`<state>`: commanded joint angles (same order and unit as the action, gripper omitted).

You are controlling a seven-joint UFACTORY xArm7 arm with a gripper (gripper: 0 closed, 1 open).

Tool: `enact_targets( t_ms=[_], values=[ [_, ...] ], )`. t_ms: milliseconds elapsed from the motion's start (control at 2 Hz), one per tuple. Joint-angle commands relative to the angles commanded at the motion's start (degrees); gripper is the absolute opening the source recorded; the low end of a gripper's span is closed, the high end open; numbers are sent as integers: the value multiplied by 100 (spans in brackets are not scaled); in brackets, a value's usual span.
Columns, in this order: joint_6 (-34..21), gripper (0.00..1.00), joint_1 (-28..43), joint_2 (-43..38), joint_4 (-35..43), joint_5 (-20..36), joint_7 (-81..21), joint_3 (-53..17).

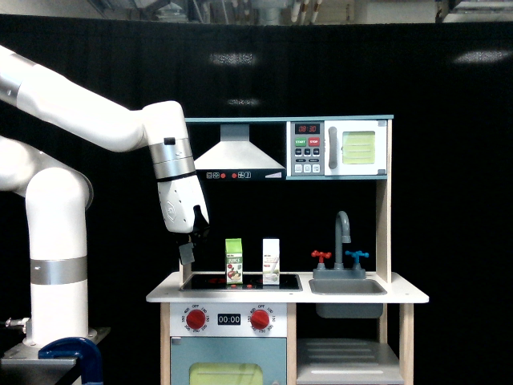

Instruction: Put the green box into the sink

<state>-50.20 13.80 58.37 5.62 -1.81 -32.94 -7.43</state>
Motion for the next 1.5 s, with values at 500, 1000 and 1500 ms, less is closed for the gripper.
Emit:
enact_targets(
  t_ms=[500, 1000, 1500],
  values=[
    [787, 100, 1657, -1005, 668, 314, -2405, -1221],
    [684, 100, 2036, -1773, 1193, -386, -3165, -844],
    [-643, 100, 4133, -2429, 2185, 2041, -6991, -5367]
  ],
)
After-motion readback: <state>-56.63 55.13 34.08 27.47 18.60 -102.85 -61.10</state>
